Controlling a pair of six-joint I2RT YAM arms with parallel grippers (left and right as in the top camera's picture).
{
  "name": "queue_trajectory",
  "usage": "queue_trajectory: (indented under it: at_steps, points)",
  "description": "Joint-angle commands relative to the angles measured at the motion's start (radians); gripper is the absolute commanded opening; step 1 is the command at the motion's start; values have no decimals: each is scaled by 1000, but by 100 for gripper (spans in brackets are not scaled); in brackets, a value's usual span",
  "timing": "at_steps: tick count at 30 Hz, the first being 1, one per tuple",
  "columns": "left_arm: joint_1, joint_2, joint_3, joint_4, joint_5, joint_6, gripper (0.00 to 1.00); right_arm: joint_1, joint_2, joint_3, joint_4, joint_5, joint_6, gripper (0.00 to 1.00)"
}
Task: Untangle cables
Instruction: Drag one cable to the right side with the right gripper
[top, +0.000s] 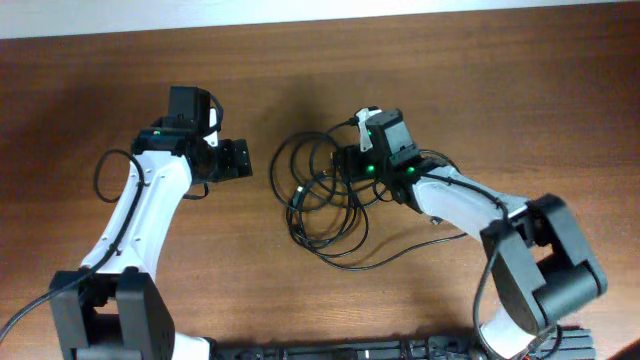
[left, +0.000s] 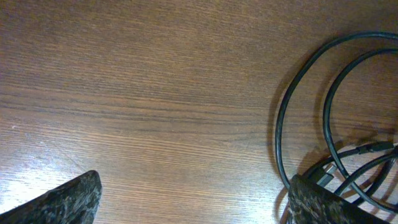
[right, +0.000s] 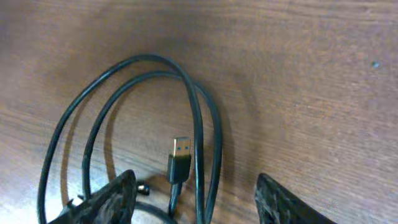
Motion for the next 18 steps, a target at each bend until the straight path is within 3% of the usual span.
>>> queue_trajectory:
  at_steps: [1, 6, 9, 18]
  points:
    - [2, -8, 2, -2, -10, -10, 97, 6, 46, 8, 53, 13, 40, 54]
    - [2, -8, 2, -6, -2, -10, 98, 6, 111, 8, 76, 23, 135, 43]
    - [2, -8, 2, -13, -2, -10, 98, 6, 113, 8, 70, 23, 135, 20]
    - [2, -8, 2, -13, -3, -9, 98, 6, 113, 8, 14, 27, 135, 17]
